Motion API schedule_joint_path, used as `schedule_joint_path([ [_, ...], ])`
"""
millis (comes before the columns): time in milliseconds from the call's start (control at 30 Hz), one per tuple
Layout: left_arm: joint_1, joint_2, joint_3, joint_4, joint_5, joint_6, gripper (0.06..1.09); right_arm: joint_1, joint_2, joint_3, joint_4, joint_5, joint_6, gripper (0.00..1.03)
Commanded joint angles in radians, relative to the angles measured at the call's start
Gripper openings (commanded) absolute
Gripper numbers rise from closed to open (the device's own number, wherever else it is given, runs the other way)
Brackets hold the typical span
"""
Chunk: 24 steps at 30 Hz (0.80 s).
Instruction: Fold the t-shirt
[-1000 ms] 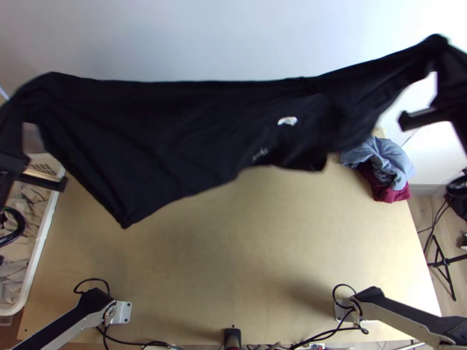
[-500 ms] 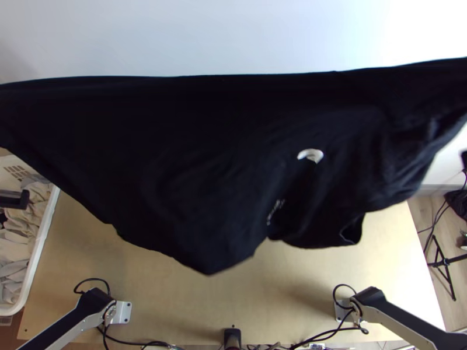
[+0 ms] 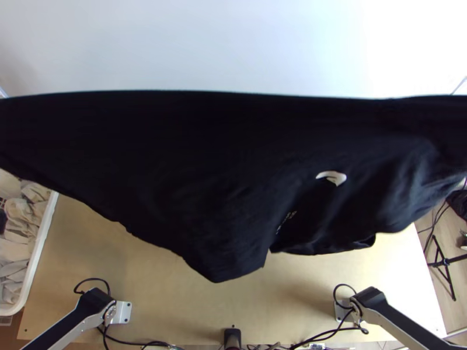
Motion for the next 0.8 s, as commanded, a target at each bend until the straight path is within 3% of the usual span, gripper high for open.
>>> schedule_joint_path([
  [0, 0.001, -0.009, 0.044, -0.060, -0.003, -0.030, 0.09, -0.008, -0.059, 0.004, -0.079, -0.006, 0.019, 0.03],
  [167, 0.006, 0.006, 0.045, -0.061, -0.005, -0.158, 0.09, -0.074, -0.069, 0.005, -0.134, -0.038, 0.082, 0.03],
  [333, 0.021, -0.005, 0.042, -0.078, -0.006, -0.239, 0.09, -0.245, -0.107, 0.008, -0.202, -0.178, 0.153, 0.03],
  [433, 0.027, -0.021, 0.041, -0.092, -0.008, -0.243, 0.09, -0.360, -0.138, -0.004, -0.214, -0.273, 0.174, 0.03],
  [767, 0.030, -0.077, 0.044, -0.156, 0.028, -0.253, 0.09, -0.493, -0.211, -0.042, -0.237, -0.385, 0.211, 0.03],
])
